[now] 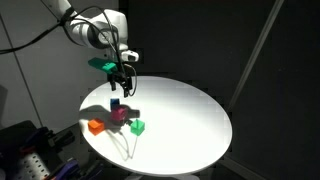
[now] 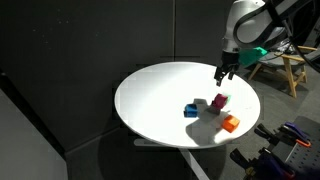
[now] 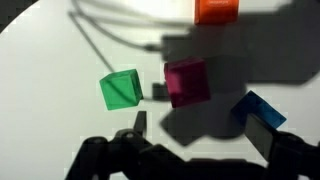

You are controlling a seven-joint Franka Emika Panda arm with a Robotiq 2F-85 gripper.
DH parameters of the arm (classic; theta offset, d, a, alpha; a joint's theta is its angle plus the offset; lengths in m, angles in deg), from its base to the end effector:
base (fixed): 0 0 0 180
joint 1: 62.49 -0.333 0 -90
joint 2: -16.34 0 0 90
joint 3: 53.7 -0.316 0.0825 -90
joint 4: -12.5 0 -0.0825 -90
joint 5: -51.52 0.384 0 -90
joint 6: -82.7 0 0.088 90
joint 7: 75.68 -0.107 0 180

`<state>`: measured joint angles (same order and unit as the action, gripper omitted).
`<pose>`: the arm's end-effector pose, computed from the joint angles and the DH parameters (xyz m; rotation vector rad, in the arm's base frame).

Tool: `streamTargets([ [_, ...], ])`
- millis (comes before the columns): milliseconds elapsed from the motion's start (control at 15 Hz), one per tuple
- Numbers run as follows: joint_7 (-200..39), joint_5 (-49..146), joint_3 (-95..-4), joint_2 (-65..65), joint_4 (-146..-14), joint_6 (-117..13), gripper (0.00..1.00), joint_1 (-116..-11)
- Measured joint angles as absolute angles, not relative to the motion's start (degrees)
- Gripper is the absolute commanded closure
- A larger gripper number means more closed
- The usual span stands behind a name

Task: Put the pink block on the orange block

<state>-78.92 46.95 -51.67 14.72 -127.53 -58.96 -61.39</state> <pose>0.4817 -0.0262 0.2896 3.0902 -0.0751 0.0003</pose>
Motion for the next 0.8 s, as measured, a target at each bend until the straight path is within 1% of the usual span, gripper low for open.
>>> streamTargets([
  [333, -77.4, 45.8, -51.6, 14.5, -130.0, -62.0, 0.00, -61.3],
  [800, -74.0, 45.1, -51.2, 11.0, -131.6, -70.6, 0.00, -61.2],
])
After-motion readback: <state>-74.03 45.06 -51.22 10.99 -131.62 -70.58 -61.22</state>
